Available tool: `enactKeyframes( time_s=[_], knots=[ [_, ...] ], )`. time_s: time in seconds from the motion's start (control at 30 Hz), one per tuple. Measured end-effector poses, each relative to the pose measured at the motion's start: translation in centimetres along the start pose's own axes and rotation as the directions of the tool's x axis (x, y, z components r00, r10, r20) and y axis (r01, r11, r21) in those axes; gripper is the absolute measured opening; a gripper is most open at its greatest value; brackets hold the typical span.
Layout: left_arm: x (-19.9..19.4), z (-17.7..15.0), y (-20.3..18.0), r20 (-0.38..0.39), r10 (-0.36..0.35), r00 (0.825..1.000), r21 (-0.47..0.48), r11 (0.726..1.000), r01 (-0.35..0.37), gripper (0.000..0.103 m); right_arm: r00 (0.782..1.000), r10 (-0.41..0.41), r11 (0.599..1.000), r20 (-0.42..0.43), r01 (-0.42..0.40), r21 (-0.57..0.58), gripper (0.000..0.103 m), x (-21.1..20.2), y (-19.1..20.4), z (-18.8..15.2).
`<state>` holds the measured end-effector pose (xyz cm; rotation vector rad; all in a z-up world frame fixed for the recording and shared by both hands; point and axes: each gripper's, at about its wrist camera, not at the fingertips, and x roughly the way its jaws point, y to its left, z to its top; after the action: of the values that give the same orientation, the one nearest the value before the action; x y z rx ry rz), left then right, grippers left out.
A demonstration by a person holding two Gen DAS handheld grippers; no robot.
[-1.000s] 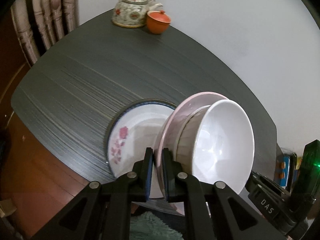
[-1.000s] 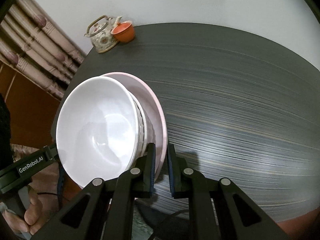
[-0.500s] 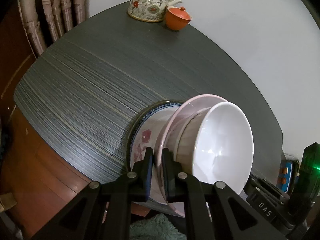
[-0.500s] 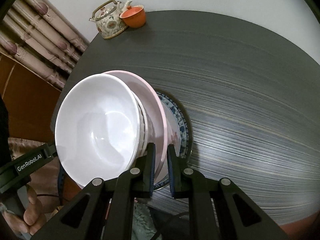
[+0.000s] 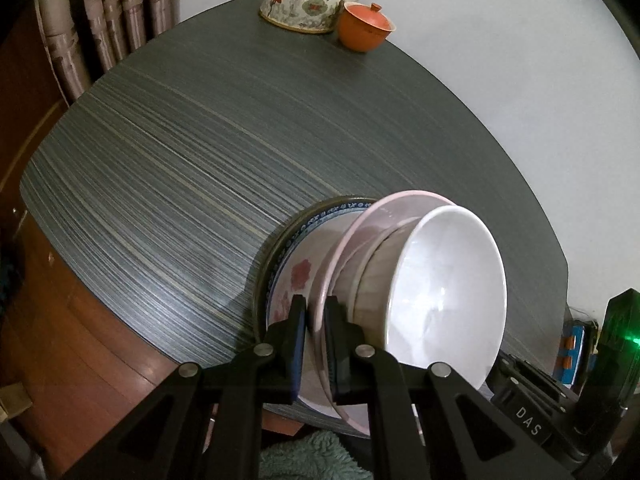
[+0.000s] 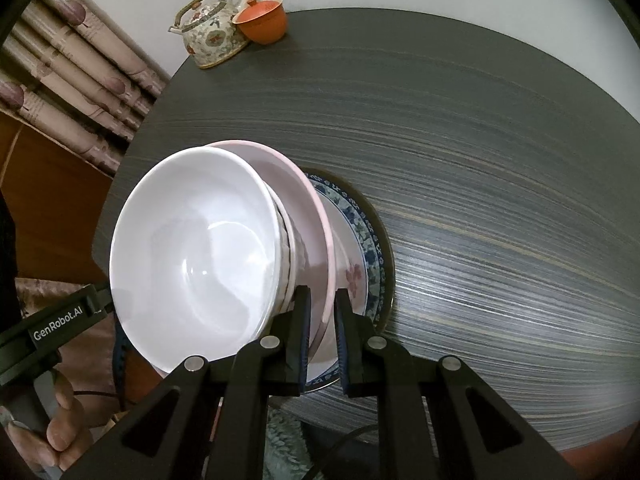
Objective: Organize plates and bowls
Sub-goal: 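Hold the nested bowls over the plate stack with both tools, then lower the nested bowls onto the pink-flower plate with both tools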
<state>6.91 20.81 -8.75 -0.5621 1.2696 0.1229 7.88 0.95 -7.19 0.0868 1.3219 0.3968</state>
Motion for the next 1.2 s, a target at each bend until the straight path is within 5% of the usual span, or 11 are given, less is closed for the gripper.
enactKeyframes(
  time_s=[0.67, 1.2],
  knots=[
    [-0.5, -0.1, 0.0, 0.009, 0.015, 1.0, 0.007, 1.0, -0.015, 0.011, 1.0, -0.003, 1.0, 0.004, 0.003, -0.017, 0.016, -0.1, 0.2, 0.1],
    [-2.1, -1.2, 0.0, 0.052, 0.019, 0.998, 0.01, 1.0, -0.019, 0.019, 0.999, -0.027, 1.0, 0.036, 0.027, -0.015, 0.043, -1.0, -0.5, -0.6]
  ],
)
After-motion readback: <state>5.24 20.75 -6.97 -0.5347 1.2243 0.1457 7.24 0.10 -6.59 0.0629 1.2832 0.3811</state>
